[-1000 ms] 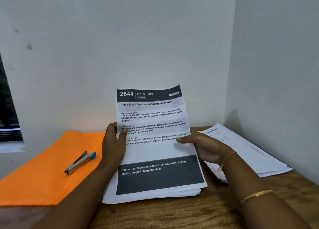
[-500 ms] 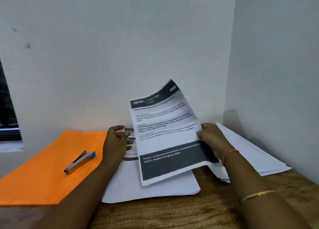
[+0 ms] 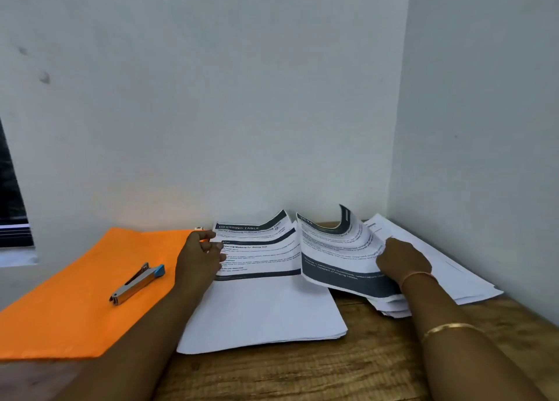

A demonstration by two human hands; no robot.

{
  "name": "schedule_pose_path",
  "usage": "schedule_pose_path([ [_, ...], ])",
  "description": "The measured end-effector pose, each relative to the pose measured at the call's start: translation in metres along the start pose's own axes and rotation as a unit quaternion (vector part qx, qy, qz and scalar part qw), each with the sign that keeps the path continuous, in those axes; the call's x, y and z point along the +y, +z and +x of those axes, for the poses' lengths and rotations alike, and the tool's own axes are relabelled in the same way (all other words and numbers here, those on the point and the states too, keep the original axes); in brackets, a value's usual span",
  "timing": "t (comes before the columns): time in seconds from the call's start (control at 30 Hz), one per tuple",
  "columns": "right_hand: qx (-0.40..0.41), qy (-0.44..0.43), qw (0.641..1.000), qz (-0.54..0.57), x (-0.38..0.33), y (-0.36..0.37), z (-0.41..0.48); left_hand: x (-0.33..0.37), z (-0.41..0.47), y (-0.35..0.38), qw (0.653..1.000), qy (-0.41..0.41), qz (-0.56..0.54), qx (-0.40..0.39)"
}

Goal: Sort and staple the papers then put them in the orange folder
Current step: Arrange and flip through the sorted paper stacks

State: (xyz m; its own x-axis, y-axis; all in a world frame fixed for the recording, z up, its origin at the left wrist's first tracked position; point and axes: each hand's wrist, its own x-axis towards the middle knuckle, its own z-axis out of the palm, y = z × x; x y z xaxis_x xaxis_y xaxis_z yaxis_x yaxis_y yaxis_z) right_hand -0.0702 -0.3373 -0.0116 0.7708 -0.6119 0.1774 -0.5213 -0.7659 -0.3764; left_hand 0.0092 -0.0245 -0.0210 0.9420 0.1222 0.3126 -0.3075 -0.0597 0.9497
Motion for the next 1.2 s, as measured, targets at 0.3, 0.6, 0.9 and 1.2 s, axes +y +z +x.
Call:
schedule_pose_path([
  [0.3,0.051,-0.193,0.979,0.042,-0.054,0.011,-0.02,-0.008,0.005,-0.005,0.996,0.027,0.09,0.008],
  [0.6,-0.146,-0.231,0.958,0.091,-0.074,0.035,-0.031,-0.009,0.003,-0.006,0.956,0.075,0.282,-0.032],
  [0.9,-0.18,-0.092,0.978,0.051,-0.039,0.031,0.003,-0.01,0.004,-0.004,0.94,0.078,0.323,-0.077],
  [1.2,-0.218,-0.097,0.97,-0.043,-0.033,0.017,0.002,-0.014,0.007,-0.008,0.92,0.057,0.377,-0.094],
])
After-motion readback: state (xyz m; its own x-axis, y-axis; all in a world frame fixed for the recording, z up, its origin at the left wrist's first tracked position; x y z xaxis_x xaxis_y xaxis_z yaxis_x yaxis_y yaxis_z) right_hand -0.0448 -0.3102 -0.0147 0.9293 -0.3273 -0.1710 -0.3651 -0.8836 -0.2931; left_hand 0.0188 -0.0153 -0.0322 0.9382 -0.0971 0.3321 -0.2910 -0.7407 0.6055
